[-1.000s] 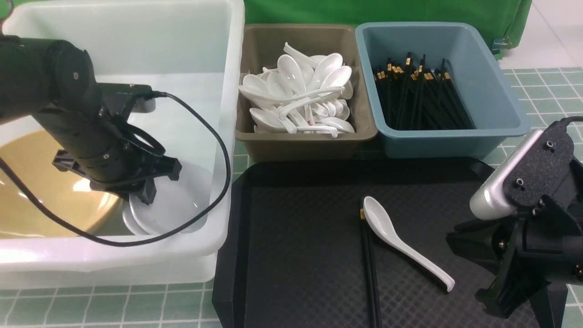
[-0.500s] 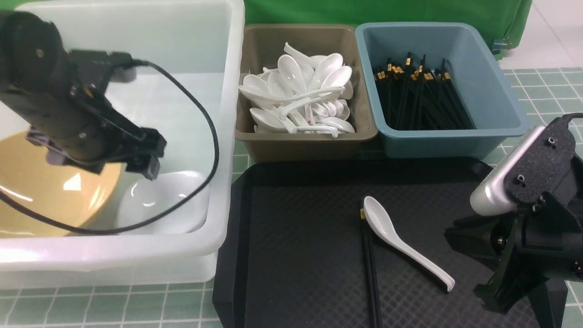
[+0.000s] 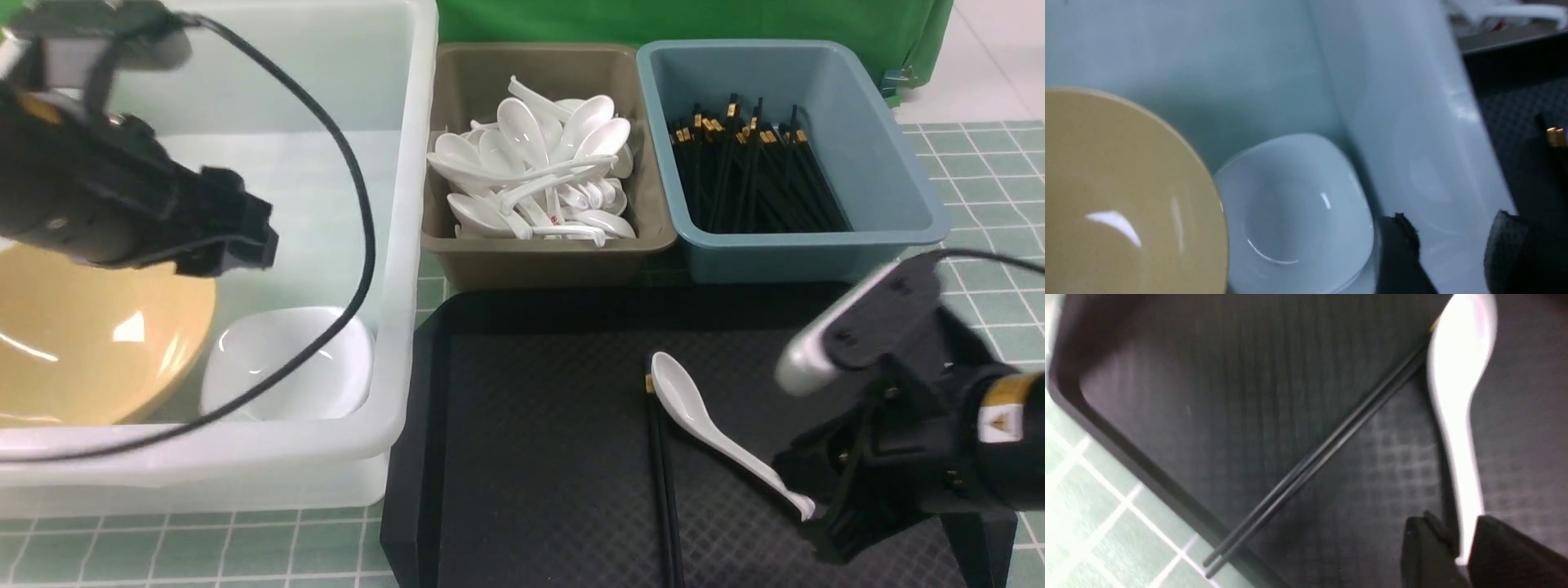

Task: On blue table put chopsticks spoon bowls plates into blue grey white boxes.
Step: 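Reach down and grasp the white spoon resting in the bowl with the right gripper, then place the white spoon into the bin of spoons with the right gripper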

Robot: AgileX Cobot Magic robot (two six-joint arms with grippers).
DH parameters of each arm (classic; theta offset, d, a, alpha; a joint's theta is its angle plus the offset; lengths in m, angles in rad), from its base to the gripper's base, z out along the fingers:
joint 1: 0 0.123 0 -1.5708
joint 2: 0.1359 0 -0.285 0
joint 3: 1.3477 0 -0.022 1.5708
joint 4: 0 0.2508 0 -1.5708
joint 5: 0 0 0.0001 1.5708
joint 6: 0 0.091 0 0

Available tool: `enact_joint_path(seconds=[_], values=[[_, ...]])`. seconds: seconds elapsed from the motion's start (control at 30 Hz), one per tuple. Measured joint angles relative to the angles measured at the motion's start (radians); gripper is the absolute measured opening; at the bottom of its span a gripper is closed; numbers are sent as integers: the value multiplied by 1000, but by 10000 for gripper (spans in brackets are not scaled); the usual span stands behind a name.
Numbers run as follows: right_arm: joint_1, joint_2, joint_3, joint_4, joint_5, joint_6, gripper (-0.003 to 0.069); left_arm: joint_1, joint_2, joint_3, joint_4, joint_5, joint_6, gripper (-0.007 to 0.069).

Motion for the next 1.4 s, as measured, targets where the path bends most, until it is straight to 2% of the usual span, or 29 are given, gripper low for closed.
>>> enact_joint_path(seconds=[0.1,0.17,0.23,0.43,0.57,0.67,0.73,0.83,1.0,1.1,1.2,1.23,1.27,1.4], values=[[0,100,-64,0,20,-62,307,0,-174,115,-7,-87,78,54],[0,204,-116,-5,-2,-155,352,0,-304,215,24,-147,91,6],[0,276,-151,-46,-26,-211,370,0,-420,315,65,-186,80,2],[0,407,-188,-187,-72,-212,376,0,-594,494,158,-208,-12,2],[-1,456,-196,-213,-79,-200,370,0,-667,564,196,-225,-74,2],[0,468,-206,-213,-64,-174,311,0,-720,584,205,-266,-100,2],[2,467,-207,-203,-43,-163,204,0,-746,585,207,-299,-106,2],[5,451,-207,-209,-17,-156,112,0,-753,589,207,-333,-108,2],[5,349,-210,-220,57,-139,105,0,-753,621,207,-391,-109,2],[5,297,-233,-211,26,-124,105,0,-753,628,206,-407,-109,2],[6,266,-293,-144,-113,-120,105,0,-753,630,202,-413,-109,2],[7,272,-322,-100,-221,-117,105,0,-753,630,200,-419,-110,2],[7,274,-327,-100,-237,-116,105,0,-753,630,200,-419,-110,2],[8,428,-501,-20,-571,-97,105,0,-753,630,196,-426,-110,2]])
